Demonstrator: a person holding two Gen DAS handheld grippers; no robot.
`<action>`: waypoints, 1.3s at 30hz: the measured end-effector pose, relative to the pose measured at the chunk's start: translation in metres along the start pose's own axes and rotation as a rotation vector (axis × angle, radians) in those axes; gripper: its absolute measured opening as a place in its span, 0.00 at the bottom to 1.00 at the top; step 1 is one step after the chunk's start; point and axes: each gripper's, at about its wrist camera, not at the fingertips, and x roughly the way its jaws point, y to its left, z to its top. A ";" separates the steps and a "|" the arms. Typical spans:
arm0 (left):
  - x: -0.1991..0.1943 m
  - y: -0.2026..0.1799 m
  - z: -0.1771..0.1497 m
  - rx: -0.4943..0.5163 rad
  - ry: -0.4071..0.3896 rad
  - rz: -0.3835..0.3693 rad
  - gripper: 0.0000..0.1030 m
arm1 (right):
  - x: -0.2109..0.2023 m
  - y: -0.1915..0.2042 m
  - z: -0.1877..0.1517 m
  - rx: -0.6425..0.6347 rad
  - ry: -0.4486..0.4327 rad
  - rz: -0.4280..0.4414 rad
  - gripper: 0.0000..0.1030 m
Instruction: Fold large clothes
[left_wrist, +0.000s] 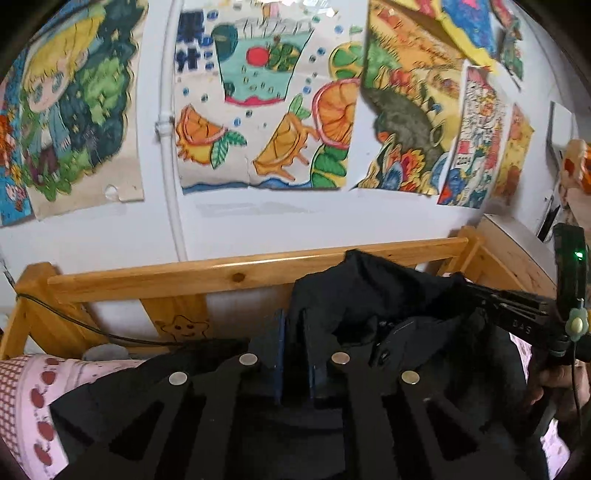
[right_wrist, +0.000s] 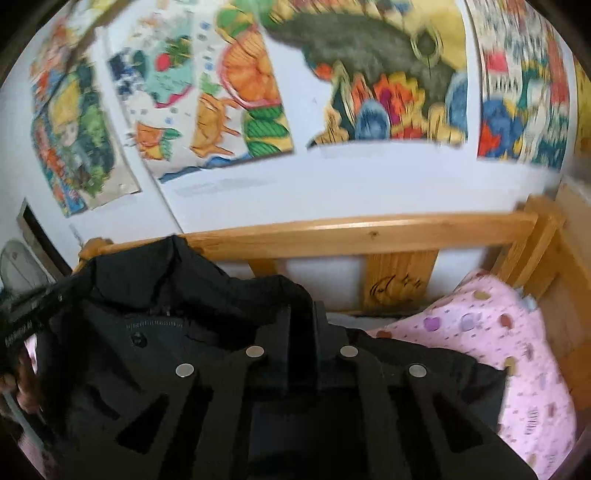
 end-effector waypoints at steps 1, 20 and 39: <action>-0.006 0.000 -0.002 0.009 -0.008 0.004 0.09 | -0.009 0.004 -0.005 -0.040 -0.021 -0.019 0.08; -0.009 0.001 -0.089 0.039 0.116 0.058 0.06 | -0.022 -0.009 -0.092 -0.115 0.058 -0.049 0.03; -0.034 0.004 -0.065 0.091 0.085 -0.021 0.21 | -0.058 -0.032 -0.061 0.001 0.028 0.039 0.41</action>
